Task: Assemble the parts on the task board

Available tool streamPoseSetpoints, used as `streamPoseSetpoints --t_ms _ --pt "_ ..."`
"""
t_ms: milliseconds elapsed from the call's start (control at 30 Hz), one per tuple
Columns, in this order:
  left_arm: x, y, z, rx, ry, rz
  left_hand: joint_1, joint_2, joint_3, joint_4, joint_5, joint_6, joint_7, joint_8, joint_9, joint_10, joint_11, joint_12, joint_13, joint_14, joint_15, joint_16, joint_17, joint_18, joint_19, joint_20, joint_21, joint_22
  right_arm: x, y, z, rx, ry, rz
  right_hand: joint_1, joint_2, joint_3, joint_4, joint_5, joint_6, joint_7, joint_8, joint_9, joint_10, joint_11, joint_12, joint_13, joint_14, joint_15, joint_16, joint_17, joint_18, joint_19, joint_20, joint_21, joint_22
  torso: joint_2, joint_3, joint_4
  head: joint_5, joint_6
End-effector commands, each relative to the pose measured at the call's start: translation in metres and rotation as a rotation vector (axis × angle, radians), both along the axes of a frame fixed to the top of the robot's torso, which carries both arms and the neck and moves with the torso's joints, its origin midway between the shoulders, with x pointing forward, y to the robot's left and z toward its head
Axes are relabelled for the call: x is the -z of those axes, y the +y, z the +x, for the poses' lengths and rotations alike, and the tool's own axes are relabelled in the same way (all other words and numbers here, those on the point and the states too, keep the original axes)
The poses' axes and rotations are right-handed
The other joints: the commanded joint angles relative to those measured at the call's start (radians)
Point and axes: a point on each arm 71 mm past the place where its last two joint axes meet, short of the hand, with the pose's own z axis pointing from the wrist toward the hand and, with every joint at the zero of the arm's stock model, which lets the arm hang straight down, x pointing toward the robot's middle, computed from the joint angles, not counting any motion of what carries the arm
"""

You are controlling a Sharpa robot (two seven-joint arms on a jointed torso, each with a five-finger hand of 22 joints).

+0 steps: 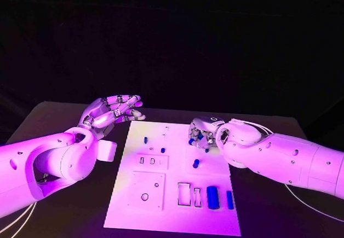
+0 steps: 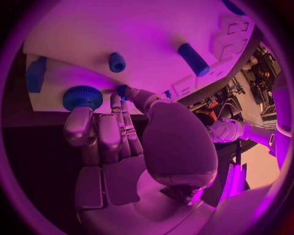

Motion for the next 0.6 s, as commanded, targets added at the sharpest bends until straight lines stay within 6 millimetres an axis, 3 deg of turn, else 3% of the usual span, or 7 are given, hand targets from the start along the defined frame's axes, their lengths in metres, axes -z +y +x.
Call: streamPoseSetpoints --t_ms 33,367,600 --pt "-0.0011 -0.0018 0.0001 0.014 0.003 -0.02 0.002 0.011 0.007 0.0 -0.002 -0.006 0.041 -0.002 0.002 -0.001 0.005 -0.003 0.0 0.0 0.006 -0.006 0.001 0.013 -0.001 0.002 0.0 -0.001 0.0024 0.0019 -0.0003 -0.007 0.016 -0.014 -0.015 -0.002 0.005 0.004 -0.005 0.003 0.0 0.007 0.002 -0.003 0.004 0.001 0.001 0.012 -0.008 0.004 0.001 -0.014 0.003 0.002 0.003 0.001 0.001 0.001 -0.0005 0.001 -0.003" --pt "-0.0008 -0.0023 0.0003 0.019 0.008 -0.025 0.002 0.012 0.008 0.0 -0.002 -0.006 0.042 -0.002 0.002 -0.001 0.005 -0.004 0.0 0.0 0.006 -0.007 0.002 0.013 0.0 0.002 0.0 -0.001 0.0034 0.0026 0.001 -0.006 0.024 -0.022 -0.022 -0.007 0.007 0.007 -0.009 -0.002 0.001 0.007 0.004 -0.014 0.006 -0.004 -0.001 0.01 -0.006 0.004 -0.003 -0.014 0.001 0.004 0.002 0.002 0.001 0.0011 -0.0012 0.003 -0.005" --pt "-0.0005 -0.0029 0.0005 0.022 0.01 -0.026 0.002 0.012 0.008 0.0 -0.002 -0.006 0.042 -0.002 0.002 -0.001 0.005 -0.004 0.0 0.0 0.006 -0.007 0.002 0.013 0.0 0.002 0.0 -0.001 0.0042 0.0038 0.0015 -0.006 0.035 -0.026 -0.02 0.001 0.016 0.009 -0.007 0.005 -0.001 0.014 0.01 -0.012 0.005 -0.003 0.0 0.008 -0.006 0.004 -0.008 -0.013 -0.002 0.004 0.001 0.001 0.001 0.0017 -0.0002 0.003 -0.004"
